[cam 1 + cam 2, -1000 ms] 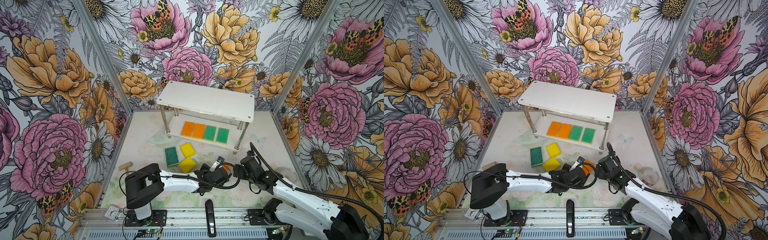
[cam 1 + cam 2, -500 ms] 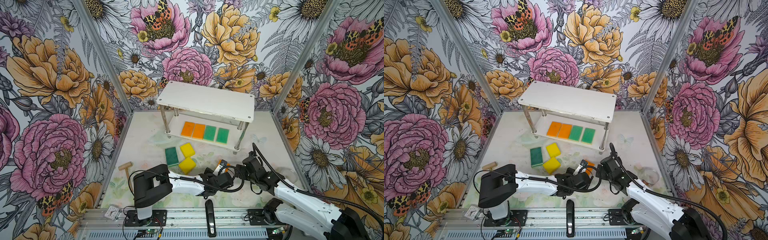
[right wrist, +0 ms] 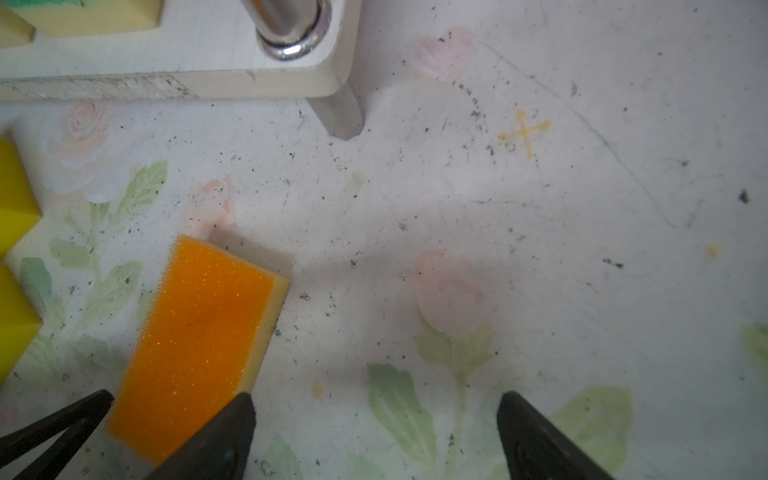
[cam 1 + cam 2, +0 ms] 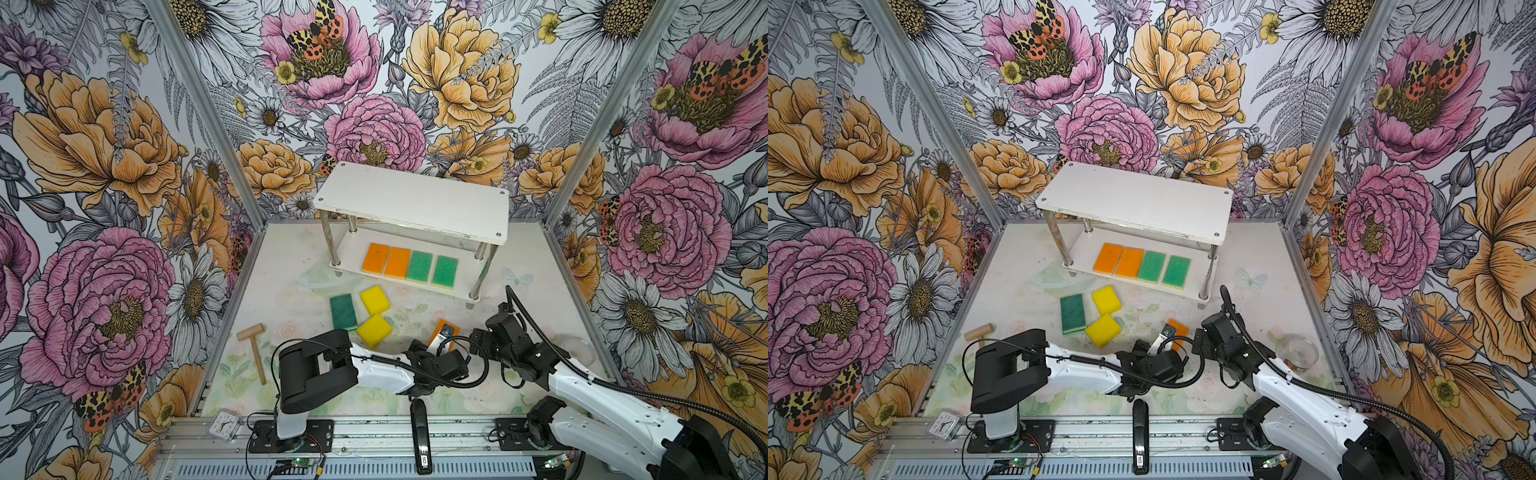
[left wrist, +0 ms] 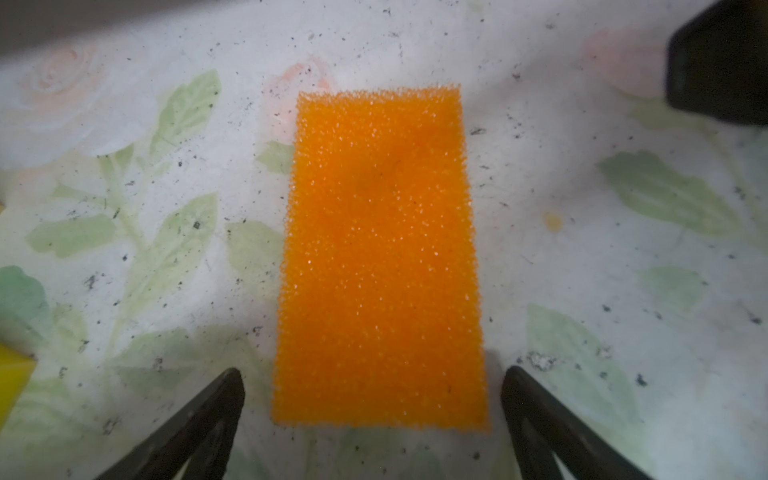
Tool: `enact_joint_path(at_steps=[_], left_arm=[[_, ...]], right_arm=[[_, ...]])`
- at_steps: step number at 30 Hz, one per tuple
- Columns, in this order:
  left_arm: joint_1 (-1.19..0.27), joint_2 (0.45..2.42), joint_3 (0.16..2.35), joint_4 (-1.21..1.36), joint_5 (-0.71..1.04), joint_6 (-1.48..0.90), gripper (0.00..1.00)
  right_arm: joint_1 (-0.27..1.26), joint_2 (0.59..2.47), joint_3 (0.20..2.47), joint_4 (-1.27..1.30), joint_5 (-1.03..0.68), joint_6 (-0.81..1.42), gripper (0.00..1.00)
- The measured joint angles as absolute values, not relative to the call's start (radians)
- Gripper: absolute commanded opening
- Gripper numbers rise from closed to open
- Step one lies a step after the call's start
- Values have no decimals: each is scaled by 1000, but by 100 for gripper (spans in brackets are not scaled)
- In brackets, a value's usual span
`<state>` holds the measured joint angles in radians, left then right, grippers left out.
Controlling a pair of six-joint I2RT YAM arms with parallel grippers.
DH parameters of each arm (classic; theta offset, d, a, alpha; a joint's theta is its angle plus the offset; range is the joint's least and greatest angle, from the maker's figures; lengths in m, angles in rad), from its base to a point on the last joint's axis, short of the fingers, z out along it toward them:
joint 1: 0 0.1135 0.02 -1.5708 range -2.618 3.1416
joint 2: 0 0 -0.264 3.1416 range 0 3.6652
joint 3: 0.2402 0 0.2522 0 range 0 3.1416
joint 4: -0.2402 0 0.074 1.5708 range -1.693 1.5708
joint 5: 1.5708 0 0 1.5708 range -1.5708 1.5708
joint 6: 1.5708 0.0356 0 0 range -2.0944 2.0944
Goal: Place and organize the cleaning sponges onto the shelf
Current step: 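Lower the left gripper onto the orange sponge near the right gripper and close it, then lift the orange sponge with the left gripper and carry it to the shelf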
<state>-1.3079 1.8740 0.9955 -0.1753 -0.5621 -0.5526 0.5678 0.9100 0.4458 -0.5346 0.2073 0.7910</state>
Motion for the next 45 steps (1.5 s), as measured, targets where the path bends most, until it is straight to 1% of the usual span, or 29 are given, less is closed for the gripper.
enact_joint_path(at_steps=[4, 7, 8, 16, 22, 28, 34, 45], left_arm=[[-1308, 1874, 1003, -175, -565, -553, 85], [-1308, 1875, 1003, -174, -569, -554, 75], [-1308, 1875, 1003, -173, -569, -553, 73], [-1308, 1908, 1023, -152, -575, -548, 66], [-1308, 1909, 1023, -140, -577, -545, 55], [-1308, 1907, 1017, -126, -583, -545, 48], [-1306, 1858, 971, -119, -591, -545, 47], [-1270, 1654, 933, -212, -648, -527, 47]], right_arm=[[568, 910, 446, -534, 207, 791, 93], [564, 911, 446, -534, 206, 791, 93], [561, 912, 446, -535, 205, 791, 93], [558, 912, 446, -534, 204, 791, 93], [556, 912, 446, -535, 204, 791, 93], [556, 912, 446, -534, 204, 791, 93], [555, 912, 445, -534, 204, 791, 93], [555, 912, 434, -535, 204, 791, 93]])
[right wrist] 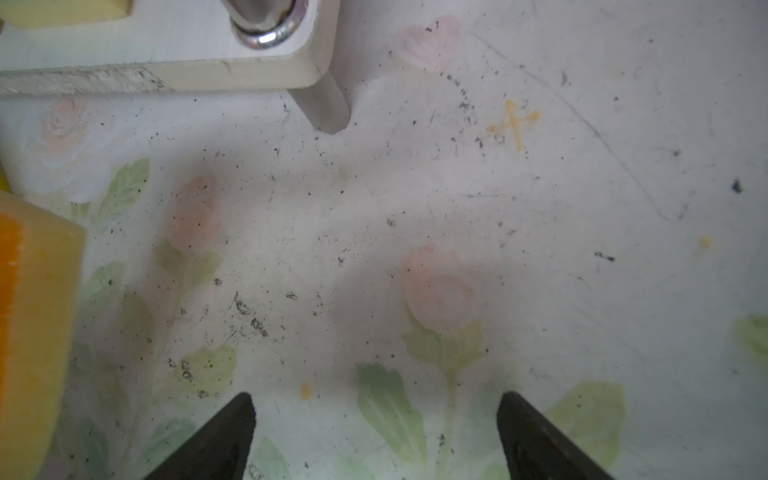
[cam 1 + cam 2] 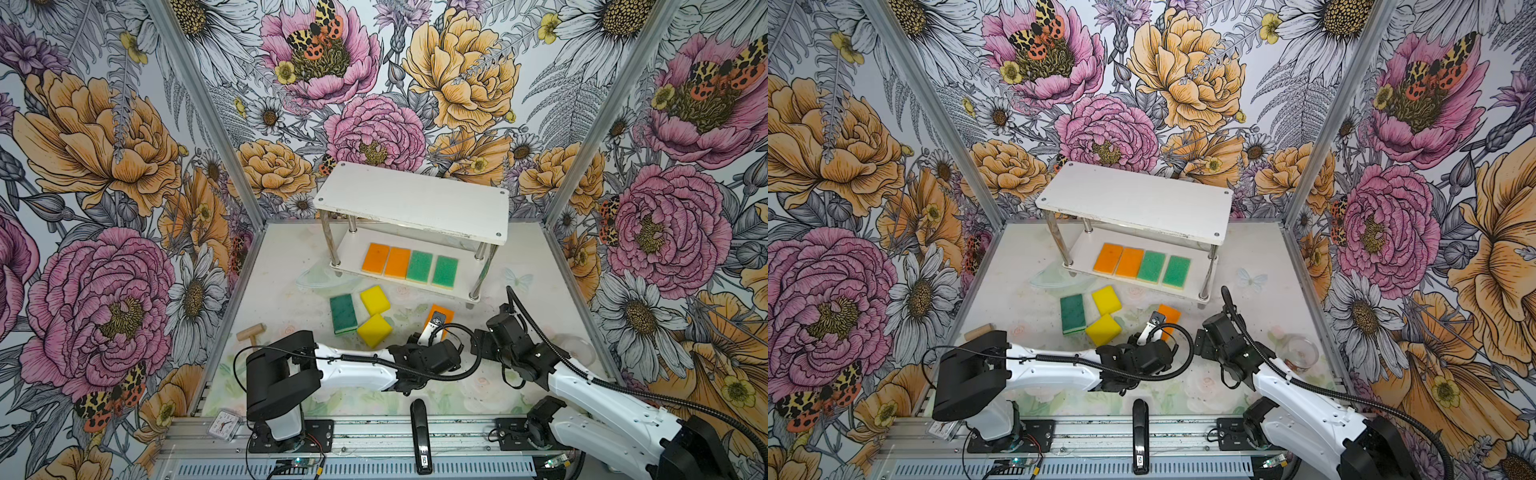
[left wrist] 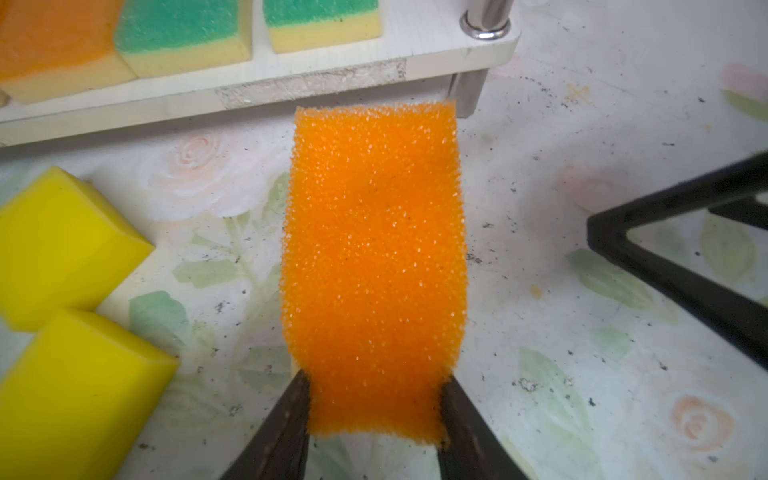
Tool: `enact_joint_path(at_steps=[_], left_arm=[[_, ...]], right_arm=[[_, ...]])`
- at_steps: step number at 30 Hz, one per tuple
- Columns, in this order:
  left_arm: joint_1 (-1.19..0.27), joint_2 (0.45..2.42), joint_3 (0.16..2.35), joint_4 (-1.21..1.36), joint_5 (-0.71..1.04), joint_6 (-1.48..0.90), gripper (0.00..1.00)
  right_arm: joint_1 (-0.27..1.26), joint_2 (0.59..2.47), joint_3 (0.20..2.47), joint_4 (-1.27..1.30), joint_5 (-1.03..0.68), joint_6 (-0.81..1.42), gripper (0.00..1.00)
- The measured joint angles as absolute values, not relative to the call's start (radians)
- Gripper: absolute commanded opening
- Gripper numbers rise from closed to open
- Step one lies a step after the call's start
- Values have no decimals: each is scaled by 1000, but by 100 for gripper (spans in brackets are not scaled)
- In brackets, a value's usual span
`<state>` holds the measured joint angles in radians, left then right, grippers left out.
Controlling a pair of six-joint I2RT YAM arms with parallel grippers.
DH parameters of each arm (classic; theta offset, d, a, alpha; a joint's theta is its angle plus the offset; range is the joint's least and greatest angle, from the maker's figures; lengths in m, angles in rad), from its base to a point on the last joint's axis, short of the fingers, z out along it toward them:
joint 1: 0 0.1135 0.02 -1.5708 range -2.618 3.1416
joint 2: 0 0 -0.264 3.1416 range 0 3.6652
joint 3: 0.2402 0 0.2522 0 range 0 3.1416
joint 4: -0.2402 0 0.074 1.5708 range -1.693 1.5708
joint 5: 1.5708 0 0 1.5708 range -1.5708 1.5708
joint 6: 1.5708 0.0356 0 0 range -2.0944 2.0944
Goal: Place and organize the cleaning sponges onto the shelf
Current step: 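Lift the orange sponge with the left gripper and carry it to the shelf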
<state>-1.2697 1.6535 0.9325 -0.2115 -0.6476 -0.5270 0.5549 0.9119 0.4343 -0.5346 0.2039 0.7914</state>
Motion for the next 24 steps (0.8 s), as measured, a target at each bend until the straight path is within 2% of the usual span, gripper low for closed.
enact_joint_path(at_steps=[7, 16, 24], left_arm=[[-1134, 1428, 836, -271, -648, -457, 48], [-841, 1151, 743, -283, -567, -331, 51], [-572, 1075, 704, -237, -408, -214, 51]], right_arm=[[554, 912, 434, -534, 204, 791, 93], [548, 912, 434, -534, 196, 791, 93], [548, 912, 434, -534, 186, 792, 93]])
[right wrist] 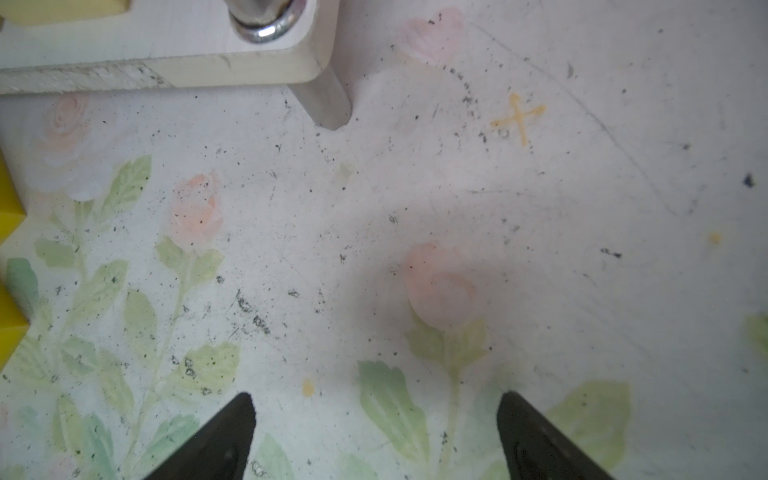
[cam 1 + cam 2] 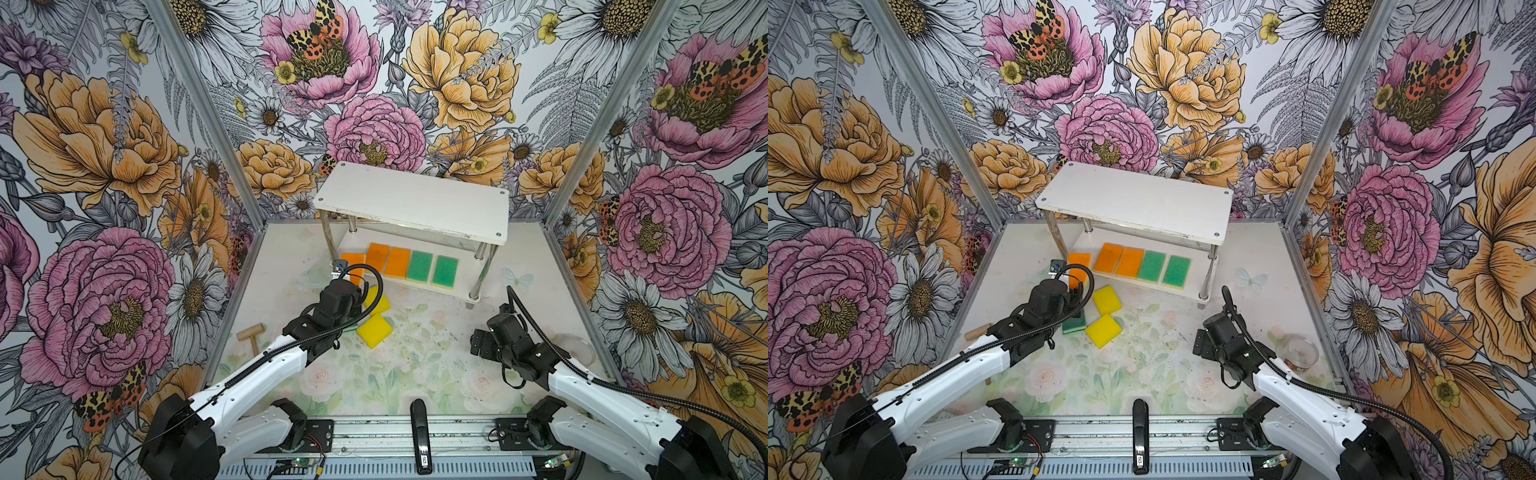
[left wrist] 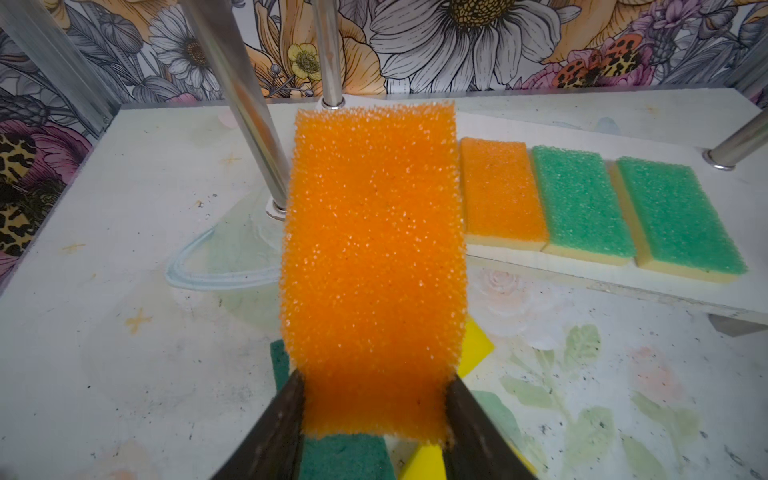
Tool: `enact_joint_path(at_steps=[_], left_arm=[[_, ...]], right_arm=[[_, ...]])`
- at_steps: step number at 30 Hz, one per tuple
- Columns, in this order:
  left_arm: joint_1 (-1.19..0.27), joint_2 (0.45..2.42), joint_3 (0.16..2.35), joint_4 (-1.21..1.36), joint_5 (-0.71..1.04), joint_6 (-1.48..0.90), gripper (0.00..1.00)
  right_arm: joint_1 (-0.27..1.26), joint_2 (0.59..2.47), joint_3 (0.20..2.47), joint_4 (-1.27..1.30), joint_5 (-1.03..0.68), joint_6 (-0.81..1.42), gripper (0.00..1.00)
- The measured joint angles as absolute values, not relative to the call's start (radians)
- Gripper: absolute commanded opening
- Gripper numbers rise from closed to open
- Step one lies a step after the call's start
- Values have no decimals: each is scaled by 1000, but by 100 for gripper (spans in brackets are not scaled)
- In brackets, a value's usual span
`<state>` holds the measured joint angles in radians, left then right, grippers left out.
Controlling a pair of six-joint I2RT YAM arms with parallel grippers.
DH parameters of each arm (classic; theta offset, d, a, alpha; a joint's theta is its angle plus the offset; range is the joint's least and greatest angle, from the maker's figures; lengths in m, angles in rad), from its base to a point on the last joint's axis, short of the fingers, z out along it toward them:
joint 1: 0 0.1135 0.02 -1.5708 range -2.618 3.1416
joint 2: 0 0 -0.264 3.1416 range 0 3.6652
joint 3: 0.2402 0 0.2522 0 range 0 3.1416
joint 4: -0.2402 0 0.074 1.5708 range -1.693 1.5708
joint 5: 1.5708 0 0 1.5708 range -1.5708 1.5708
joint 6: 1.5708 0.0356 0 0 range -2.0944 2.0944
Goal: Place and organize the cleaning sponges onto the shelf
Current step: 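Lift the orange sponge with the left gripper and carry it to the shelf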
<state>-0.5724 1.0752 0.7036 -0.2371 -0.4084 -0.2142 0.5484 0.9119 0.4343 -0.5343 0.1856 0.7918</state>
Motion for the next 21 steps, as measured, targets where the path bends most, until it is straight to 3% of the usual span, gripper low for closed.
enact_joint_path(at_steps=[10, 21], left_arm=[[-440, 1153, 704, -149, -226, -100, 51], [-435, 1307, 791, -121, -200, -41, 48]], right_arm=[[548, 950, 435, -534, 184, 791, 93], [548, 958, 435, -534, 182, 791, 93]])
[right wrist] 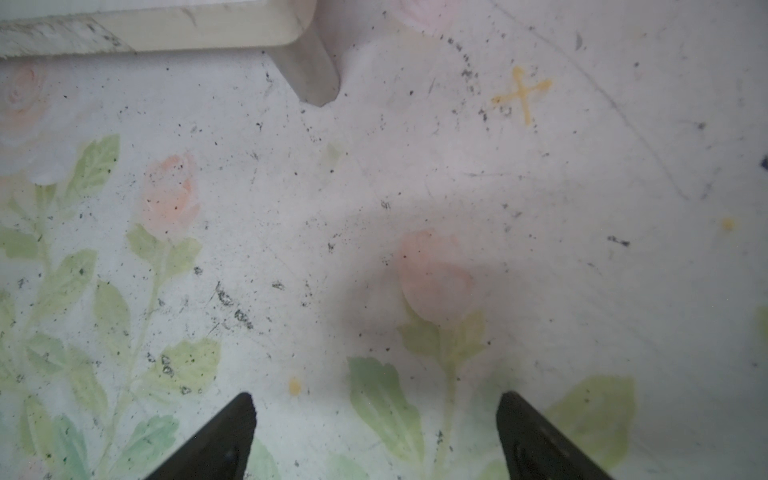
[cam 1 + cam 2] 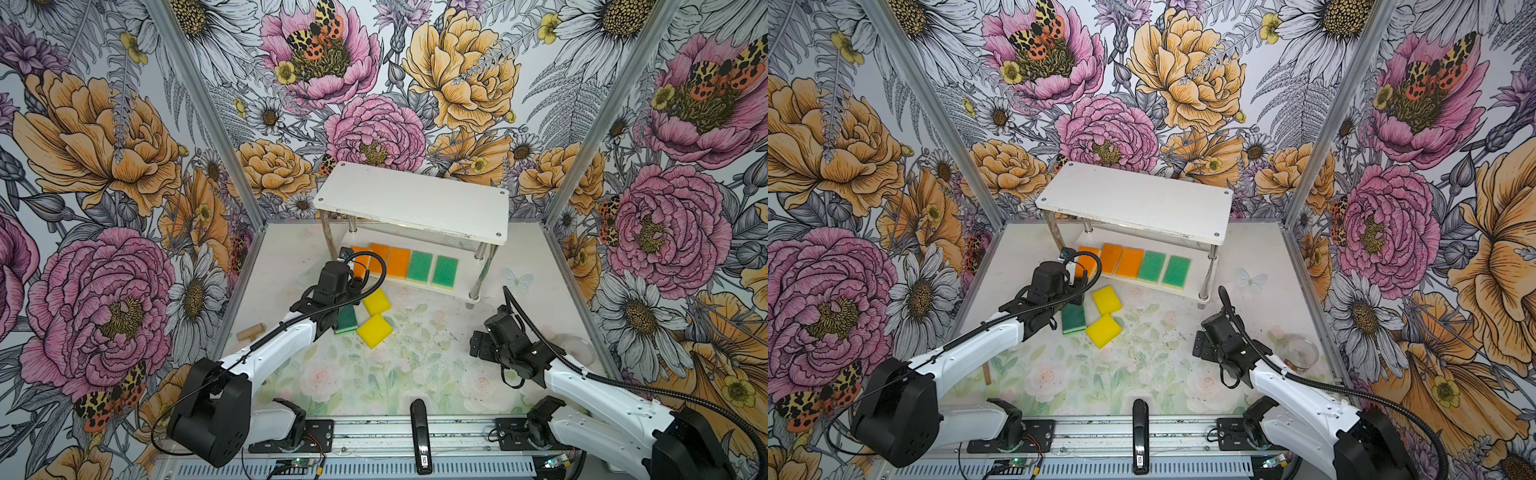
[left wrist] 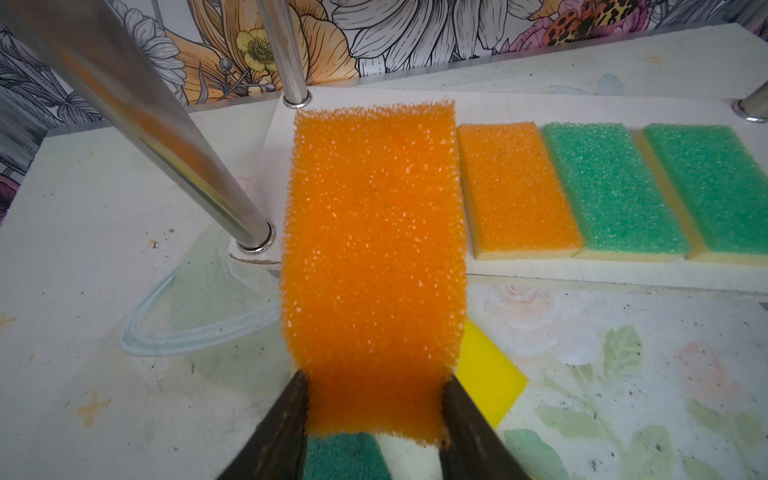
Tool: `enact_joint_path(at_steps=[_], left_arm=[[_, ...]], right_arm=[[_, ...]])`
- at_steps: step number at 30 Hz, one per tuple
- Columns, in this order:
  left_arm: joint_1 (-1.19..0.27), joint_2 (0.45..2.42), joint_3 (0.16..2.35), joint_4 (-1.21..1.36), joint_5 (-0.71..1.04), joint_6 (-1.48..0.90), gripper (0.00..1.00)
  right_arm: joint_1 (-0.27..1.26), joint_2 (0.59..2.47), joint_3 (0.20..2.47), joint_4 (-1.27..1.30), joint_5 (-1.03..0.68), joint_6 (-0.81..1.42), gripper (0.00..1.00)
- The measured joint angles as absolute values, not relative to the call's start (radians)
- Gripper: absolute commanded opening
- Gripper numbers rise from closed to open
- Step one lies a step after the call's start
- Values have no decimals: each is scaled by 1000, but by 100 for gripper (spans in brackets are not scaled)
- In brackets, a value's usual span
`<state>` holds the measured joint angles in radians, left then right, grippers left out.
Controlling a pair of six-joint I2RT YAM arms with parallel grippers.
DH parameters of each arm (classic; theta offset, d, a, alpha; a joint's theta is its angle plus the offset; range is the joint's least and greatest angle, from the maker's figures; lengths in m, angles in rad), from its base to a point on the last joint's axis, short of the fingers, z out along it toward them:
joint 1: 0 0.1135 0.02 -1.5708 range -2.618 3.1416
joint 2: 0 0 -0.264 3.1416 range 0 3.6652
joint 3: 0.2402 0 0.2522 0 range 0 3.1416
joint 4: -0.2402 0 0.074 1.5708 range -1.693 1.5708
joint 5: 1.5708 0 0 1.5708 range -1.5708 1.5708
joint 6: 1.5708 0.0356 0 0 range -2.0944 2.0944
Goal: Place and organize the cleaning sponges onto the shelf
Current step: 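Lift the orange sponge with the left gripper and carry it to the shelf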
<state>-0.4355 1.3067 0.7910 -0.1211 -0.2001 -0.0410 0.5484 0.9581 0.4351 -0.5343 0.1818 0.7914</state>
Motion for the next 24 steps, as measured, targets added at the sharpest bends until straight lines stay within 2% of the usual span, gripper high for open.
enact_joint_path(at_steps=[24], left_arm=[[-407, 1540, 971, -114, -267, 15, 50]], right_arm=[[548, 980, 444, -534, 182, 791, 93]])
